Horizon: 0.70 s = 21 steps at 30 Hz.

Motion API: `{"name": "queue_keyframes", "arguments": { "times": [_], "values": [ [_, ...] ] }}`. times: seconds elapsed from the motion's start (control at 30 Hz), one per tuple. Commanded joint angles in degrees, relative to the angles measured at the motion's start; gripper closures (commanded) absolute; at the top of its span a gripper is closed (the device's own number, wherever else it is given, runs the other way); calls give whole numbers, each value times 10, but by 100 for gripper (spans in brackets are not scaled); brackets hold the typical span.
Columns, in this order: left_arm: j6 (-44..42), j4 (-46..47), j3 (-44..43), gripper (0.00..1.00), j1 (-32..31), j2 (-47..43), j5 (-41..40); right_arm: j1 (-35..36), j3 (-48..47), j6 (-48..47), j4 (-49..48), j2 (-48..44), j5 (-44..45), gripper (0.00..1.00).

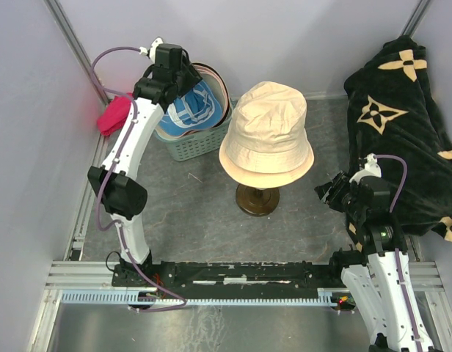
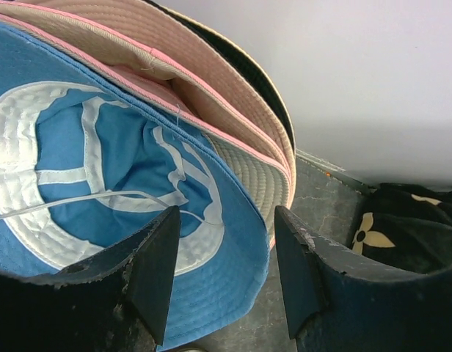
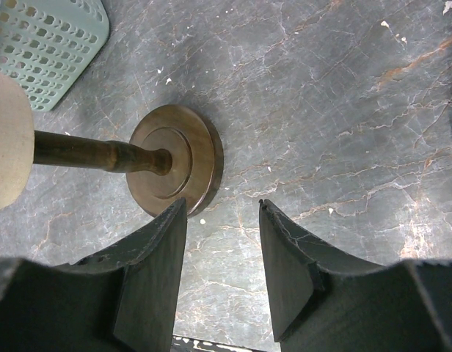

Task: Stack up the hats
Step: Pick up the hat from the bin.

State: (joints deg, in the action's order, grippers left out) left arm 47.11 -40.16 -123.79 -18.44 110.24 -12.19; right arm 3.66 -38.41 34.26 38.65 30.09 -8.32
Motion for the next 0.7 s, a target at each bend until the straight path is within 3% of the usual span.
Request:
{"name": "queue_keyframes", "arguments": {
  "times": [0.0, 0.07, 0.17, 0.5, 0.67],
  "values": [
    [18, 30, -28, 39, 3, 15, -18, 3, -17, 0, -12, 1, 3, 48],
    [18, 23, -43, 39, 3, 25, -16, 3, -20, -2, -11, 3, 4, 48],
    [17, 26, -42, 47, 2, 30, -10, 3, -24, -4, -12, 6, 6, 48],
    [9, 56, -15, 97, 3, 34, 12, 4, -30, -8, -13, 12, 7, 48],
    [10, 75, 8, 97, 2, 11, 17, 5, -35, -12, -11, 14, 10, 48]
  ]
}}
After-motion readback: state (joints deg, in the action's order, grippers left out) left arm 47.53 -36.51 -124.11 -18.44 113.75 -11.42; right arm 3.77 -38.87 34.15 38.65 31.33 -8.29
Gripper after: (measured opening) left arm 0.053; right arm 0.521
